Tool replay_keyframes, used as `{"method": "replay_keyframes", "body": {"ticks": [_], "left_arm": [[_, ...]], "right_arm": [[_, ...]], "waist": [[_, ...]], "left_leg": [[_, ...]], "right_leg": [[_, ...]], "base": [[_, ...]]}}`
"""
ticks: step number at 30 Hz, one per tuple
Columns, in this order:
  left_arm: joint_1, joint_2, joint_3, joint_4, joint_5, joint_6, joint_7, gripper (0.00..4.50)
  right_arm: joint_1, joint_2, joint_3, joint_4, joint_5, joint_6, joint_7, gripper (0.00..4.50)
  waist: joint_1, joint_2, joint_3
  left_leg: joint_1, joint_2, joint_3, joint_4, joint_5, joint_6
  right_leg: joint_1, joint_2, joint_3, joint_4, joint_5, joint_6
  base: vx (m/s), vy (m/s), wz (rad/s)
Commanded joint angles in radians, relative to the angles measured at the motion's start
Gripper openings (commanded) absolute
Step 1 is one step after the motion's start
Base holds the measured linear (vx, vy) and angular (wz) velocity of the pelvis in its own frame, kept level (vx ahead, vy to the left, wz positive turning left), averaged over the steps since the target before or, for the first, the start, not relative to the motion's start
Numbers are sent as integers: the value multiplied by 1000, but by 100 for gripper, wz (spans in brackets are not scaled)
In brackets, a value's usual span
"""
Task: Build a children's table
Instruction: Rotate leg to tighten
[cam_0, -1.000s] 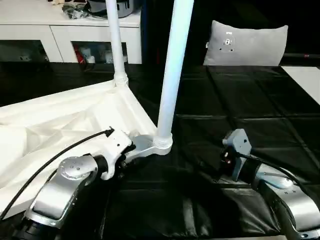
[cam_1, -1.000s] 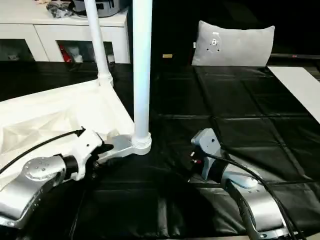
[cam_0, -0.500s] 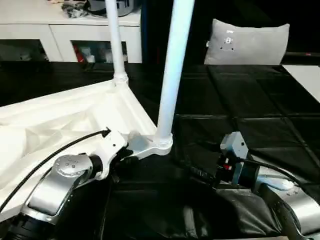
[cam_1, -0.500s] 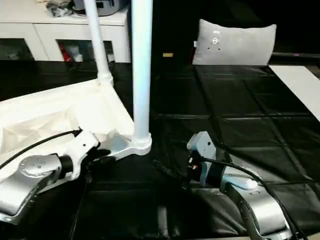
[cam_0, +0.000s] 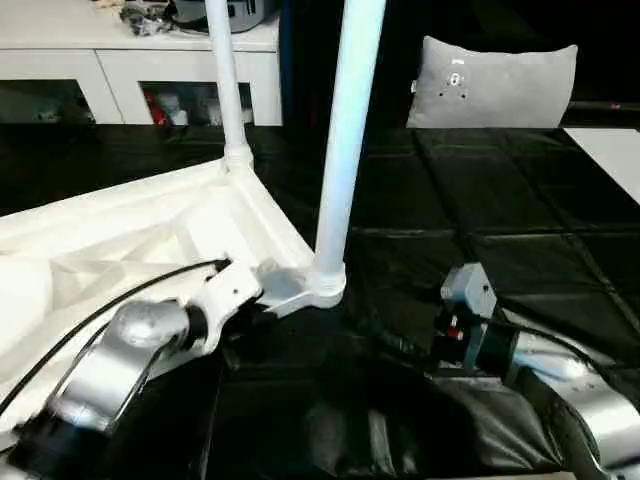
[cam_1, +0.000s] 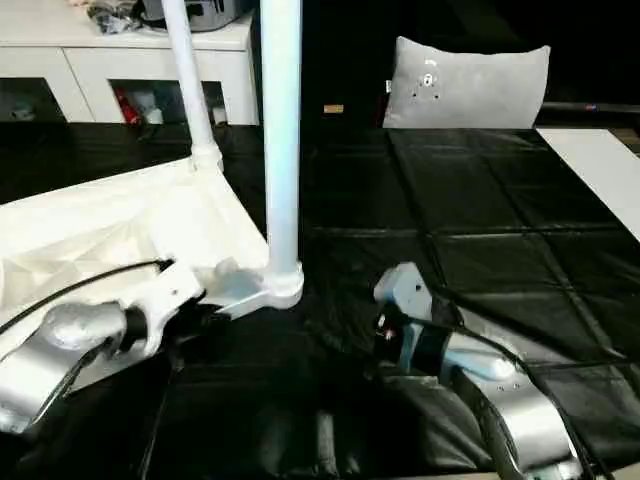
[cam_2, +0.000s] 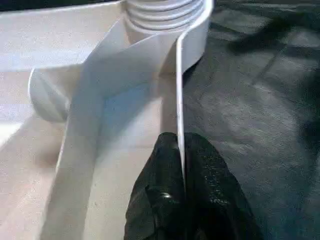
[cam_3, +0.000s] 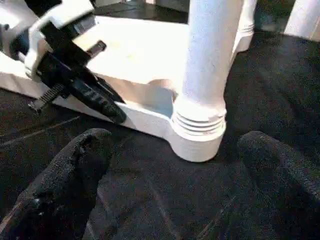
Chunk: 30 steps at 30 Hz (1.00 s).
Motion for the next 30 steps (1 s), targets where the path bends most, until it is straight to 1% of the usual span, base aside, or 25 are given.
{"method": "replay_keyframes", "body": {"ticks": [1, 2, 3, 4, 5, 6, 8, 10, 11, 12, 13, 14, 16, 17, 18, 19, 20, 21, 22, 24, 25, 26, 27, 29, 30], "left_arm": [[-42, -30, -13, 105, 31, -107, 8, 3], [-82, -67, -18, 161, 31, -172, 1, 3], [-107, -90, -21, 194, 30, -206, -3, 3], [-141, -122, -28, 237, 33, -248, -6, 3], [-172, -152, -42, 274, 35, -309, -18, 3], [-196, -194, -47, 297, 21, -349, -29, 3], [-217, -238, -50, 316, 3, -388, -42, 3], [-224, -274, -56, 326, -17, -395, -66, 3], [-227, -286, -63, 337, -18, -411, -84, 3], [-229, -294, -77, 363, -8, -438, -111, 3], [-225, -291, -81, 363, -7, -443, -121, 3], [-220, -288, -88, 362, -6, -451, -135, 3], [-210, -286, -91, 382, -7, -485, -185, 3], [-194, -275, -91, 366, -18, -484, -217, 3], [-182, -259, -87, 359, -8, -485, -219, 3], [-182, -255, -85, 363, 1, -487, -210, 3], [-187, -251, -79, 379, 13, -496, -196, 3], [-187, -251, -78, 382, 14, -497, -194, 3], [-190, -249, -74, 392, 17, -504, -190, 3], [-185, -217, -52, 407, 22, -497, -186, 3], [-170, -187, -32, 391, 1, -460, -218, 3], [-167, -183, -29, 385, -5, -451, -225, 3], [-159, -173, -21, 369, -20, -434, -244, 3], [-145, -157, -12, 343, -39, -417, -269, 3], [-126, -134, -7, 317, -46, -410, -286, 3]], "right_arm": [[-18, 3, -21, 10, -1, -14, -1, 450], [-23, 4, -28, 14, 2, -18, -2, 450], [-27, 5, -32, 16, 3, -21, -4, 450], [-32, 6, -38, 21, -1, -28, -10, 450], [-32, 4, -43, 23, -6, -36, -18, 450], [-25, 2, -49, 16, -8, -40, -27, 450], [-15, 0, -56, 4, -9, -43, -37, 450], [-1, -3, -63, -15, -2, -38, -38, 450], [3, -4, -66, -19, -1, -39, -39, 450], [11, -5, -68, -20, -5, -43, -41, 450], [13, -5, -69, -21, -6, -44, -42, 450], [17, -5, -69, -23, -7, -46, -43, 450], [29, -4, -71, -30, -4, -47, -47, 450], [34, -5, -72, -37, 2, -44, -47, 450], [36, -6, -71, -39, 8, -42, -42, 450], [35, -7, -70, -37, 10, -42, -40, 450], [33, -8, -69, -33, 8, -44, -37, 450], [33, -8, -68, -32, 8, -44, -36, 450], [33, -8, -67, -30, 6, -45, -35, 450], [32, -9, -58, -33, 10, -40, -27, 450], [32, -12, -55, -41, 17, -33, -19, 450], [32, -12, -54, -42, 18, -31, -18, 450], [31, -14, -54, -40, 17, -32, -16, 450], [31, -16, -55, -37, 13, -34, -14, 450], [33, -16, -57, -36, 12, -35, -14, 450]], "waist": [[6, 2, -45], [9, 2, -42], [18, 2, -47], [21, -2, -46], [30, 11, -51], [37, 17, -53], [52, 10, -56], [66, 23, -64], [72, 22, -68], [77, 27, -78], [75, 27, -78], [76, 27, -78], [71, 25, -76], [69, 15, -68], [70, 20, -65], [70, 20, -65], [65, 19, -59], [62, 20, -57], [61, 16, -57], [56, 17, -57], [53, 14, -58], [52, 17, -57], [47, 16, -56], [36, 16, -57], [32, 8, -58]], "left_leg": [[-1, 56, -9, -82, -119, 46], [-2, 55, -7, -81, -114, 50], [2, 58, -7, -79, -106, 45], [-1, 57, -6, -79, -94, 51], [4, 58, -4, -76, -81, 49], [5, 59, -2, -72, -68, 52], [7, 62, 7, -70, -64, 59], [0, 63, 10, -65, -21, 75], [-1, 64, 11, -62, -4, 83], [-8, 64, 9, -52, 60, 108], [-15, 62, 9, -48, 84, 123], [-17, 62, 8, -48, 85, 128], [-24, 60, 10, -48, 50, 136], [-27, 60, 13, -54, 1, 132], [-24, 63, 12, -59, -45, 120], [-24, 63, 12, -59, -45, 120], [-21, 65, 13, -66, -104, 96], [-18, 67, 14, -68, -125, 82], [-18, 68, 15, -70, -125, 78], [-20, 67, 15, -72, -123, 68], [-21, 67, 16, -72, -116, 67], [-22, 67, 15, -73, -111, 68], [-24, 66, 15, -74, -110, 68], [-23, 66, 16, -73, -109, 68], [-24, 67, 17, -72, -97, 74]], "right_leg": [[27, -82, 50, -87, -42, -219], [26, -84, 52, -92, -47, -218], [28, -86, 51, -86, -30, -218], [29, -86, 52, -87, -20, -214], [26, -86, 52, -84, 2, -215], [26, -87, 54, -79, 38, -219], [25, -87, 52, -79, 64, -225], [27, -89, 50, -68, 125, -225], [26, -89, 48, -64, 153, -222], [22, -86, 44, -49, 261, -220], [19, -83, 40, -44, 305, -220], [19, -84, 38, -43, 312, -219], [17, -87, 36, -47, 281, -219], [18, -91, 37, -56, 211, -211], [16, -95, 38, -63, 123, -201], [16, -95, 38, -63, 123, -201], [12, -96, 39, -74, -3, -191], [8, -95, 41, -80, -57, -186], [9, -94, 41, -81, -67, -183], [7, -93, 41, -81, -81, -173], [7, -94, 41, -78, -70, -176], [7, -94, 41, -77, -63, -178], [7, -93, 40, -77, -61, -178], [6, -92, 40, -76, -49, -187], [9, -93, 40, -72, -21, -195]], "base": [[0, 0, 0], [0, 0, 0], [0, 0, 0], [0, 0, 0], [0, 0, 0], [0, 0, 0], [0, 0, 0], [0, 0, 0], [0, 0, 0], [0, 0, 0], [0, 0, 0], [0, 0, 0], [0, 0, 0], [0, 0, 0], [0, 0, 0], [0, 0, 0], [0, 0, 0], [0, 0, 0], [0, 0, 0], [0, 0, 0], [0, 0, 0], [0, 0, 0], [0, 0, 0], [0, 0, 0], [0, 0, 0]]}}
